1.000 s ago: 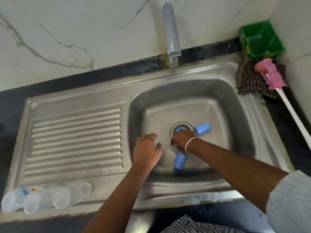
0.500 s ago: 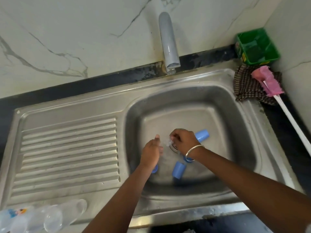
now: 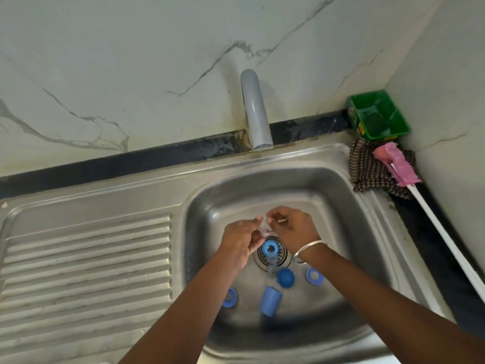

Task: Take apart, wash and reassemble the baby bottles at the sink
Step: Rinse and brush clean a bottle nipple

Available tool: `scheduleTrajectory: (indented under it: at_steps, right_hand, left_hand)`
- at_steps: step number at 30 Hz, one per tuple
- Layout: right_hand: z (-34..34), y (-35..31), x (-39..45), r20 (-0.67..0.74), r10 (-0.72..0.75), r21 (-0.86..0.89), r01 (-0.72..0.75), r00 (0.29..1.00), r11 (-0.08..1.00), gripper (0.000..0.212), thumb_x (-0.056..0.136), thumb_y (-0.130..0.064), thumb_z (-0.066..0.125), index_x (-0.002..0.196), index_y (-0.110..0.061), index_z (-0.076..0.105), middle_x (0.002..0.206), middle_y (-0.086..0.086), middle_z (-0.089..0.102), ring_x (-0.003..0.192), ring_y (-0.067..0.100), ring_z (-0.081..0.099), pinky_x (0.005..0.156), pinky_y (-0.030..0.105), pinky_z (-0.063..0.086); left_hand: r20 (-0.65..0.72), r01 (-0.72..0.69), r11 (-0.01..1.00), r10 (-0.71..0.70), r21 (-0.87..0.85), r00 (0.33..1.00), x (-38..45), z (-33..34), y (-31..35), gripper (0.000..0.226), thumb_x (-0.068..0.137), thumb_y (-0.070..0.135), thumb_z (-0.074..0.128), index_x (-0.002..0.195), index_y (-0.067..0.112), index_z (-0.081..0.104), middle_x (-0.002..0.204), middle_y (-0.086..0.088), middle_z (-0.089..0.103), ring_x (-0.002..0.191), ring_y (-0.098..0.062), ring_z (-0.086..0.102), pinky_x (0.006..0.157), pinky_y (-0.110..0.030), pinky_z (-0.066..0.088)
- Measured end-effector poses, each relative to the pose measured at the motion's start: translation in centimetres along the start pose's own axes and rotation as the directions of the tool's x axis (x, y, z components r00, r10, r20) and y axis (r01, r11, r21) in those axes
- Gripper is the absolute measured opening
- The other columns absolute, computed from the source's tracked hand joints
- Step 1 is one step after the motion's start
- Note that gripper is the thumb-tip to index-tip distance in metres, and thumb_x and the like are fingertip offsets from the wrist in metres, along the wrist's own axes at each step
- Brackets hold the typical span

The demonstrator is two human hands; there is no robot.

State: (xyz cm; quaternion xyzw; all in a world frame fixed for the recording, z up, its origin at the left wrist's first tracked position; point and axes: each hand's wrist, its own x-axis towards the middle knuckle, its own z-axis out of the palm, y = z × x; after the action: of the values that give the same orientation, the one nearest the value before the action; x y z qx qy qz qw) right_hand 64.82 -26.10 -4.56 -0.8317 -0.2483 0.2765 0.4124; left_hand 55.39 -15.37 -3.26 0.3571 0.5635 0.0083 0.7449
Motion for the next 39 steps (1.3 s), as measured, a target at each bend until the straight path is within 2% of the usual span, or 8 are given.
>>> scheduleTrajectory:
  at_steps: [6, 12, 16, 20, 22, 25, 28, 39]
  right_hand:
    - [-4.0, -4.2, 5.9, -0.186, -0.080, 0.089, 0.098, 0.979, 0.991, 0.011, 0.089, -0.019, 0.067, 0.099, -0.020, 0.072, 0.088, -0.006, 0.072, 0.075, 0.008, 0.067, 0.078, 0.042, 0.059]
    - [-6.2, -9.8, 9.8, -0.169, -0.264, 0.086, 0.281, 0.950, 0.956, 0.025, 0.099, -0.021, 0.054, 0.120, -0.016, 0.066, 0.100, -0.006, 0.070, 0.076, -0.011, 0.062, 0.071, 0.002, 0.042]
    - [-6.5, -10.8, 10.6, -0.040, -0.292, -0.066, 0.289, 0.955, 0.955, 0.024, 0.097, -0.015, 0.054, 0.114, -0.015, 0.072, 0.094, -0.012, 0.065, 0.077, -0.006, 0.056, 0.069, -0.004, 0.034]
    - [-6.6, -11.0, 10.5, 0.005, -0.315, -0.105, 0.314, 0.949, 0.944, 0.022, 0.097, -0.014, 0.054, 0.101, -0.020, 0.074, 0.088, -0.018, 0.064, 0.079, -0.001, 0.056, 0.076, 0.013, 0.039]
    - [-6.5, -11.1, 10.5, 0.016, -0.340, -0.133, 0.339, 0.940, 0.931, 0.026, 0.096, -0.015, 0.056, 0.081, -0.033, 0.067, 0.076, -0.019, 0.063, 0.071, -0.002, 0.056, 0.073, 0.021, 0.042]
    - [-6.5, -11.6, 10.5, 0.032, -0.327, -0.177, 0.328, 0.944, 0.928, 0.019, 0.096, -0.020, 0.059, 0.079, -0.023, 0.067, 0.077, 0.000, 0.068, 0.077, 0.018, 0.063, 0.074, 0.031, 0.050]
    - [-6.7, -12.4, 10.2, 0.055, -0.322, -0.275, 0.324, 0.945, 0.905, 0.033, 0.096, -0.015, 0.057, 0.066, -0.027, 0.049, 0.065, -0.010, 0.053, 0.065, 0.016, 0.051, 0.068, 0.026, 0.038]
    - [-6.9, -13.7, 9.8, 0.096, -0.319, -0.463, 0.326, 0.943, 0.824, 0.019, 0.099, -0.015, 0.051, 0.094, -0.005, 0.066, 0.079, -0.001, 0.048, 0.076, 0.015, 0.045, 0.070, 0.022, 0.032]
  left_hand:
    - [0.013, -0.437, 0.880, 0.442, 0.188, 0.897, 1.1, 0.0, 1.7, 0.020, 0.082, 0.015, 0.081, 0.089, 0.000, 0.070, 0.068, -0.012, 0.069, 0.061, -0.019, 0.062, 0.059, -0.025, 0.052]
    - [0.028, -0.641, 0.709, 0.664, 0.294, 0.747, 1.0, 0.5, 3.7, 0.030, 0.073, 0.005, 0.086, 0.097, 0.004, 0.070, 0.083, -0.003, 0.076, 0.076, -0.007, 0.072, 0.071, -0.019, 0.056]
    - [0.039, -0.680, 0.681, 0.698, 0.271, 0.715, 0.9, 1.4, 4.7, 0.046, 0.072, 0.000, 0.086, 0.113, 0.005, 0.066, 0.087, -0.001, 0.073, 0.075, 0.004, 0.069, 0.070, -0.011, 0.051]
    - [0.051, -0.704, 0.669, 0.715, 0.239, 0.697, 1.1, 2.0, 5.0, 0.037, 0.071, -0.009, 0.083, 0.105, -0.006, 0.067, 0.083, 0.000, 0.071, 0.070, 0.008, 0.067, 0.067, -0.008, 0.050]
    - [0.061, -0.715, 0.662, 0.723, 0.225, 0.688, 1.0, 2.1, 4.9, 0.036, 0.071, -0.009, 0.083, 0.103, -0.006, 0.067, 0.085, -0.003, 0.073, 0.073, 0.003, 0.068, 0.070, -0.012, 0.052]
    - [0.068, -0.715, 0.668, 0.720, 0.205, 0.691, 1.1, 2.1, 4.8, 0.036, 0.070, -0.010, 0.083, 0.100, 0.001, 0.068, 0.087, -0.002, 0.074, 0.077, -0.003, 0.071, 0.076, -0.019, 0.057]
    - [0.075, -0.724, 0.664, 0.725, 0.189, 0.685, 0.9, 2.3, 4.6, 0.038, 0.068, -0.011, 0.083, 0.097, 0.008, 0.067, 0.085, 0.001, 0.074, 0.079, -0.006, 0.071, 0.080, -0.026, 0.059]
    - [0.087, -0.725, 0.656, 0.726, 0.209, 0.682, 0.6, 2.8, 4.5, 0.035, 0.067, -0.010, 0.084, 0.096, 0.003, 0.069, 0.083, 0.002, 0.075, 0.077, -0.008, 0.072, 0.072, -0.024, 0.058]
